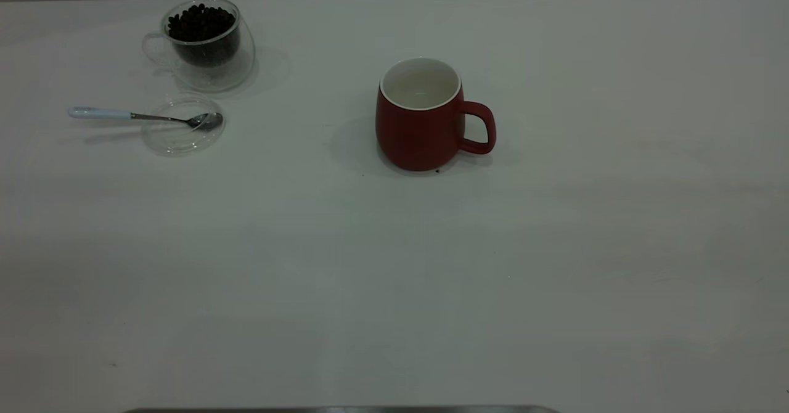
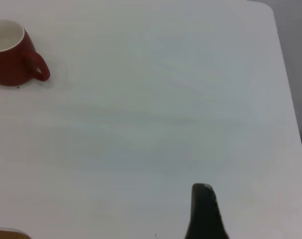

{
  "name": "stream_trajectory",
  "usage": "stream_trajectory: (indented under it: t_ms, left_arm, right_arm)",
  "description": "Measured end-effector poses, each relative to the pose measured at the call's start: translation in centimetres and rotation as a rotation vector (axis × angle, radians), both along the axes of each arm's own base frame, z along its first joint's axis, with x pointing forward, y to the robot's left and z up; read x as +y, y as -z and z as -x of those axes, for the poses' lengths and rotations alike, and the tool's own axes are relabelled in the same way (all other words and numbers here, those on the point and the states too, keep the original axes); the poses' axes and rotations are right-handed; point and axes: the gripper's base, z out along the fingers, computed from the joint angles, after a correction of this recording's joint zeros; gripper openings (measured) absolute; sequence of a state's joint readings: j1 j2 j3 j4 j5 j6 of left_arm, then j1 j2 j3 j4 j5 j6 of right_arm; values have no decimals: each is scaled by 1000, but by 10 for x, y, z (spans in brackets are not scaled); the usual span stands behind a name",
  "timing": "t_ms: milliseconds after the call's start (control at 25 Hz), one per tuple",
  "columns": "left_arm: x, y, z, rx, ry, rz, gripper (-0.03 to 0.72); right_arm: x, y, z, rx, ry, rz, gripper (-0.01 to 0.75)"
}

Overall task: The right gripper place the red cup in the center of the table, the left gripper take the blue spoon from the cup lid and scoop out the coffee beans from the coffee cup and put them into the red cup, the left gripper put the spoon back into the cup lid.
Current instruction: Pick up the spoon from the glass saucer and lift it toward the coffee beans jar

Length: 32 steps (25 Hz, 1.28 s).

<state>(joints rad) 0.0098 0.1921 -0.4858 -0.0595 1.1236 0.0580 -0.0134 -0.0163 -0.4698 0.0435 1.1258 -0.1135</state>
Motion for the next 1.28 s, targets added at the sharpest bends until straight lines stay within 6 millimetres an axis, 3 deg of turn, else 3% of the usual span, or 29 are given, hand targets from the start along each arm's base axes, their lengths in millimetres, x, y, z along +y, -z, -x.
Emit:
stream_trajectory:
  t_ms: [1280]
  left_arm:
    - [-4,-2,0,-15,13,50,586]
  right_arm:
    - [0,0,0,1,4,0,546]
